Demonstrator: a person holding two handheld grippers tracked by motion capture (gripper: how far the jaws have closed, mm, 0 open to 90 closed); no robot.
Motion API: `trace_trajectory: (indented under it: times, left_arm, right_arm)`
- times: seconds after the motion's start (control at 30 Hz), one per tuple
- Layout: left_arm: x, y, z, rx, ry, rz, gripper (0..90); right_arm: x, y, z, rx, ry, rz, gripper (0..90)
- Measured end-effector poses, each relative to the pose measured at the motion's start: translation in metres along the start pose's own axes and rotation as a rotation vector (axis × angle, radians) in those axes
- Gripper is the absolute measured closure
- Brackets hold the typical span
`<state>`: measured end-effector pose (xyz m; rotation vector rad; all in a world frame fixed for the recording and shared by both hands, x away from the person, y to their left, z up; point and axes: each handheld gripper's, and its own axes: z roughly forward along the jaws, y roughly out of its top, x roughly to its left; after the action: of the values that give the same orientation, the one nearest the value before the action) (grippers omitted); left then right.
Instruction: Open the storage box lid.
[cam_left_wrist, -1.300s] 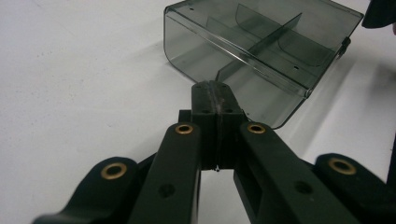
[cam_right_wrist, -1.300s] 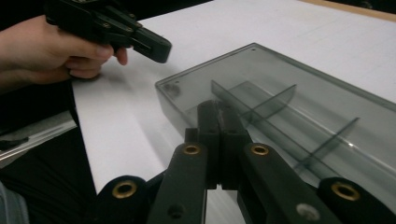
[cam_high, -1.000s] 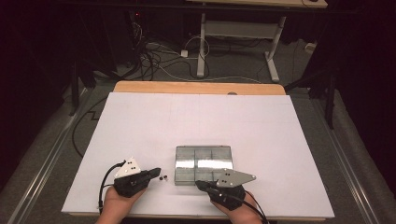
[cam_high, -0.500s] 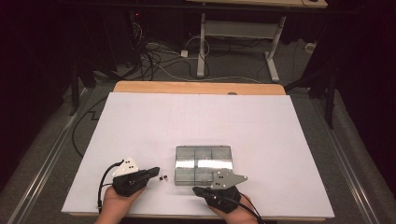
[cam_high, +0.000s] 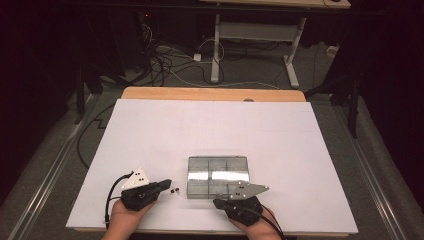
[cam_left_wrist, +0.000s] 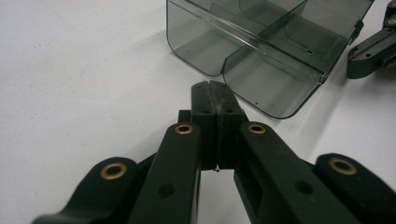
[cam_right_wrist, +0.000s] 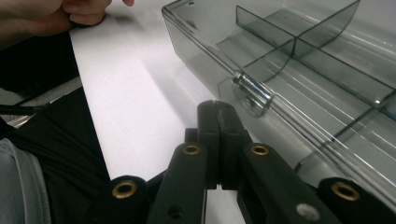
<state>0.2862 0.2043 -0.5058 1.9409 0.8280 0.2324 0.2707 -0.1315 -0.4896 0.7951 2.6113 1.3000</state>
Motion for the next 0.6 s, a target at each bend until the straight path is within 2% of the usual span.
trace_trajectory:
  times: [0.23, 0.6]
  left_arm:
    - [-0.0010, 0.0002, 0.0006, 0.005, 0.004, 0.008, 87.1]
    - [-0.0009, 0.0001, 0.0004, 0.003, 0.003, 0.008, 87.1]
  right_arm:
    - [-0.0040, -0.0015, 0.0014, 0.016, -0.008, 0.008, 90.0]
    - [-0.0059, -0.0025, -0.0001, 0.002, -0.009, 0.023, 90.0]
